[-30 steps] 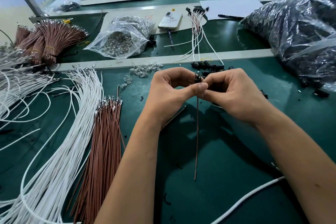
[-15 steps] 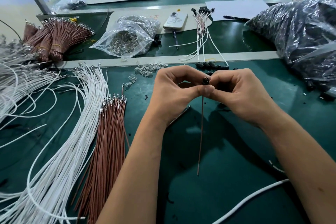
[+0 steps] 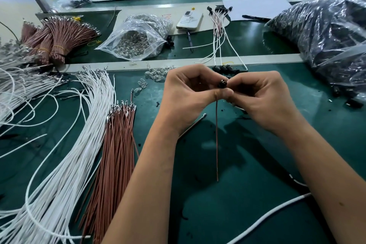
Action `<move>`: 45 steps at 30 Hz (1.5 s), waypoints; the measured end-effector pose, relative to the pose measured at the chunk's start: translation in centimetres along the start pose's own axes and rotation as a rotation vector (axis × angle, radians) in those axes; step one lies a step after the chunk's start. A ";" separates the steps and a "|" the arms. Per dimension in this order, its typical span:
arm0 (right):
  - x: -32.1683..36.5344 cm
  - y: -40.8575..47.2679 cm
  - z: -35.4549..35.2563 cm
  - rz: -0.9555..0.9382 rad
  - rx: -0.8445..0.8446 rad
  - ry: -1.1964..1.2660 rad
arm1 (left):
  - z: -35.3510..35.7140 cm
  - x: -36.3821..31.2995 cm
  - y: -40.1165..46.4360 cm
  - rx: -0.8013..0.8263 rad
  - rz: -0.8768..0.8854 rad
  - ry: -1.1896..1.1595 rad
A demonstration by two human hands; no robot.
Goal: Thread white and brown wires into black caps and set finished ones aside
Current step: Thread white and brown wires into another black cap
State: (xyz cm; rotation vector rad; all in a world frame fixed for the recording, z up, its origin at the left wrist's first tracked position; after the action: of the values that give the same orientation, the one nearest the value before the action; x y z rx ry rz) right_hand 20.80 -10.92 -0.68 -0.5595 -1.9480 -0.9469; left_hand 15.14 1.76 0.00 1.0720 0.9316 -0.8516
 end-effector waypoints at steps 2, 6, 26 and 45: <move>-0.1 0.0 0.0 0.007 0.004 -0.032 | 0.0 0.0 0.0 0.003 0.002 -0.014; 0.4 0.0 0.0 -0.020 0.013 -0.130 | 0.2 -0.2 0.0 0.007 0.012 -0.028; 0.5 0.2 -0.5 -0.062 -0.041 -0.207 | 0.5 -0.8 -0.3 0.032 0.047 -0.020; 0.7 0.0 -0.2 -0.087 -0.025 -0.350 | 0.6 -0.5 -0.5 0.008 0.055 -0.056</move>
State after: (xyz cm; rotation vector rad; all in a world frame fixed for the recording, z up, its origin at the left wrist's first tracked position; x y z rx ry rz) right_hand 20.54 -11.08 -0.03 -0.6972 -2.2896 -0.9785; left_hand 14.67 1.09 0.43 1.0709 0.8492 -0.8365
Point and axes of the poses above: each hand's wrist, its own y-axis towards the middle knuckle, its own z-axis out of the palm, x = y × z, the point moved 10 cm from there along y, towards the middle knuckle, and after that the axes turned 5 degrees about -y, right-handed, at the moved point
